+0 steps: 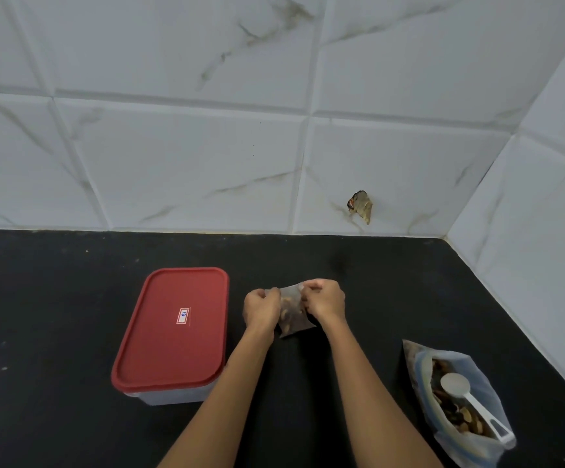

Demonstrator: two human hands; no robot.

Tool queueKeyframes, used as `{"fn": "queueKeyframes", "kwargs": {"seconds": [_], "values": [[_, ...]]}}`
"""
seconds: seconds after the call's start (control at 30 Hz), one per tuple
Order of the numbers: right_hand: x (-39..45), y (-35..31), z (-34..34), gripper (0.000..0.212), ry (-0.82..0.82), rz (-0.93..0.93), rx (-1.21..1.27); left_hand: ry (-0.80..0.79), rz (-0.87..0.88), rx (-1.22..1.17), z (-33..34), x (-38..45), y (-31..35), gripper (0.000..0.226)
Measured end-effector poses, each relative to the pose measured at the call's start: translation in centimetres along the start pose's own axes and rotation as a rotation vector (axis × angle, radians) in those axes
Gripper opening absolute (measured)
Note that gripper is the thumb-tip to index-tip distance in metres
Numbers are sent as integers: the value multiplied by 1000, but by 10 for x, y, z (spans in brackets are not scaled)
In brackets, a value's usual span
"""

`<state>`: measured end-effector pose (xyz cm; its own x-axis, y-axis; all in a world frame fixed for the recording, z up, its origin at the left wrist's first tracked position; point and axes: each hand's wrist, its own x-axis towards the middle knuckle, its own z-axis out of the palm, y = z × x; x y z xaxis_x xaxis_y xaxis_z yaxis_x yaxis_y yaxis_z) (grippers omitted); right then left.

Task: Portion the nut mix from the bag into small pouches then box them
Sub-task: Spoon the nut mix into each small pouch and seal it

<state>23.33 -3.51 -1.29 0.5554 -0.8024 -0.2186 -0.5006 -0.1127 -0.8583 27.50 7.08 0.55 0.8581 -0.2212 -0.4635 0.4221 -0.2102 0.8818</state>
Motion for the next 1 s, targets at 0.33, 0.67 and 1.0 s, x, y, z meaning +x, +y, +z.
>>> {"fn": "queueKeyframes", "kwargs": {"seconds": [0.33, 0.67, 1.0], "values": [[-54, 9, -96, 21, 143, -130, 93, -15, 321, 81, 33, -49, 5, 47], [-134, 92, -247, 22, 859, 104, -58, -749, 70, -63, 137, -163, -23, 11], [-177, 181, -295, 45, 965, 650, -173, -1147, 155, 512, 211, -246, -75, 65]]}}
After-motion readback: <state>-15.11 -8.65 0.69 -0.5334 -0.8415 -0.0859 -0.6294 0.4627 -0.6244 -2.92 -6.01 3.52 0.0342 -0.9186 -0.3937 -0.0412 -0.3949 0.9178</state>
